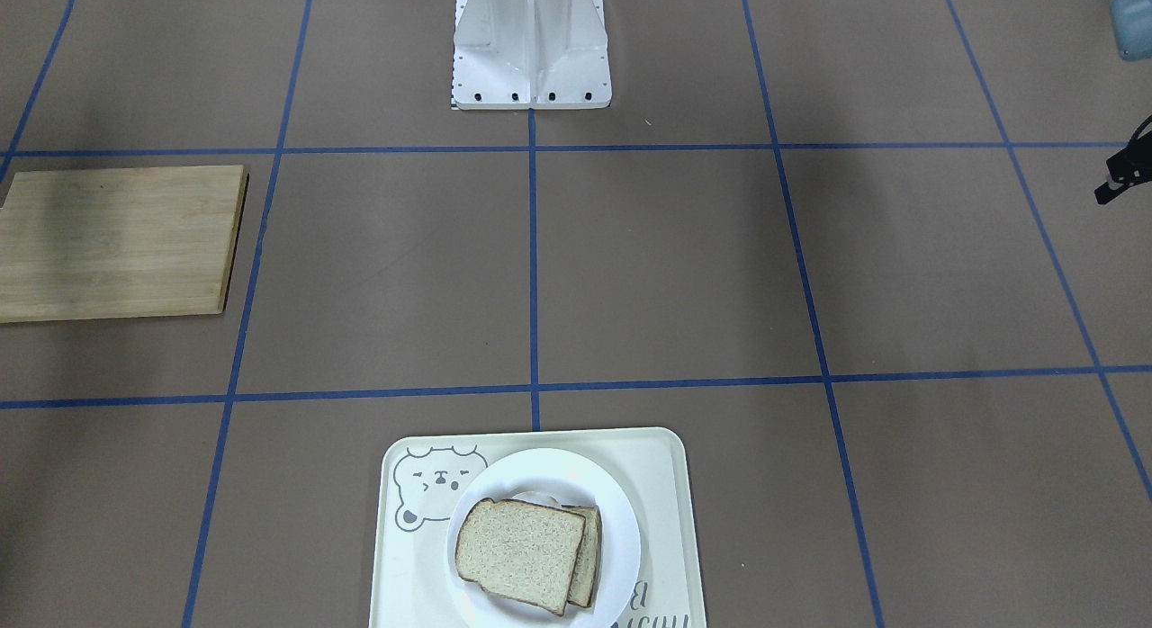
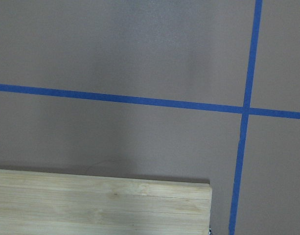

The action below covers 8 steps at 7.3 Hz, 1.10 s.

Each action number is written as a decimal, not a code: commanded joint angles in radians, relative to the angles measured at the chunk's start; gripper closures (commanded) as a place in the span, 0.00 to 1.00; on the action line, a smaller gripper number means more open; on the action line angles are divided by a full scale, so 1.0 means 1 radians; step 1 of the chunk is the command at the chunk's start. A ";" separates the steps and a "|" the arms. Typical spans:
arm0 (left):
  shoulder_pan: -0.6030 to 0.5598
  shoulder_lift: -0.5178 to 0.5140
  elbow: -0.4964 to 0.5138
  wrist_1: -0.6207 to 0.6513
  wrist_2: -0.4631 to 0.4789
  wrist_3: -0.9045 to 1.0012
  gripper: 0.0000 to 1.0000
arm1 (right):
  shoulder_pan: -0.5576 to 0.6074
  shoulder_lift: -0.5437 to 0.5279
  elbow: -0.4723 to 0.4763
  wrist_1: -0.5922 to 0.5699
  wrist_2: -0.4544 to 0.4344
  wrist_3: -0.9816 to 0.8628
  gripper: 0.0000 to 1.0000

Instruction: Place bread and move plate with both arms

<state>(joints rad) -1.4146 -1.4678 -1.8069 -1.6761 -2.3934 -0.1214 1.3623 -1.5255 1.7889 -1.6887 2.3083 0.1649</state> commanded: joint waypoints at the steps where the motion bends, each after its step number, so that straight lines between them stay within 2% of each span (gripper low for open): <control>1: 0.000 -0.009 0.000 -0.002 0.000 -0.001 0.01 | -0.002 0.002 -0.002 0.004 0.000 -0.001 0.00; 8: 0.000 -0.023 -0.032 -0.002 0.000 -0.003 0.01 | -0.002 0.033 -0.006 0.004 0.005 0.002 0.00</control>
<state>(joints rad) -1.4143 -1.4818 -1.8279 -1.6782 -2.3930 -0.1237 1.3607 -1.4996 1.7828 -1.6843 2.3115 0.1660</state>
